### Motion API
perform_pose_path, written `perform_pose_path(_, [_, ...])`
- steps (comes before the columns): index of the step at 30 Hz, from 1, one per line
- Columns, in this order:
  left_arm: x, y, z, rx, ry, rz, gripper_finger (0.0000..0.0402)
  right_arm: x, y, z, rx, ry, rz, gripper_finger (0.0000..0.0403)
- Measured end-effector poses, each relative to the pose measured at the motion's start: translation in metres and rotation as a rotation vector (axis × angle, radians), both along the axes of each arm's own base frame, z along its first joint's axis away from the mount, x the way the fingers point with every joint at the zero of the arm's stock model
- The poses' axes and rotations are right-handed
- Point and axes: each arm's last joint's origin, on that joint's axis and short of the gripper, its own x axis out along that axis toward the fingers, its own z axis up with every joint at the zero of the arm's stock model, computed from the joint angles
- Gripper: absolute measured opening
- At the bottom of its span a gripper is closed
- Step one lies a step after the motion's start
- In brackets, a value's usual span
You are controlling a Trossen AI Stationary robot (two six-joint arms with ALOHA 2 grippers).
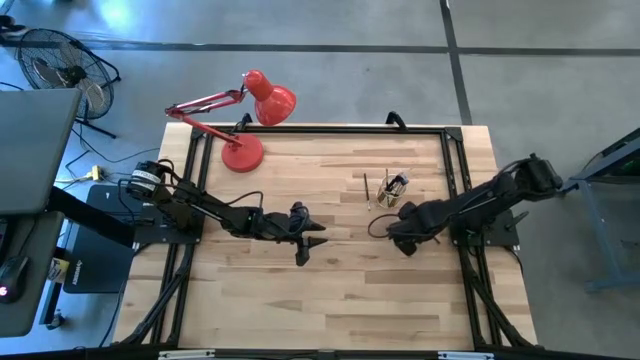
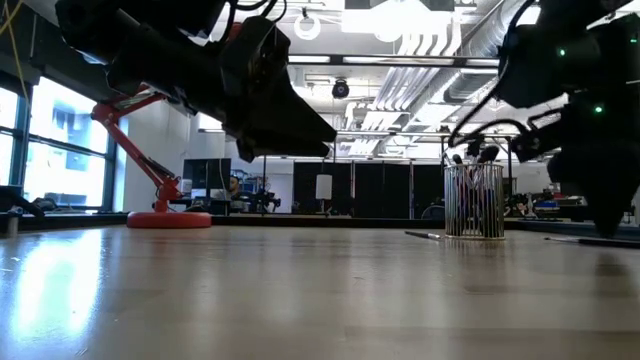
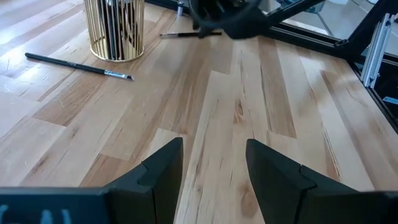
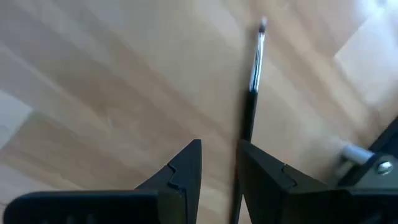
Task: Put items in baskets/containers
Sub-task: Put the black brush into the gold holder
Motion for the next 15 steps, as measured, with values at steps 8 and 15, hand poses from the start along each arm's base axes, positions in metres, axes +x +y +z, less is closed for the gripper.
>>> perform_pose_path(8, [0.0, 0.0, 0.0, -0.002, 0.002, 0.001, 0.0174, -0.017, -0.019, 0.004, -0.046, -0.017, -0.008, 0.0095])
perform_pose_path(15, [0.0, 0.0, 0.0, -0.025, 0.001, 0.002, 0.0174, -0.032, -0.027, -0.027, 0.072, -0.125, -0.13, 0.0094])
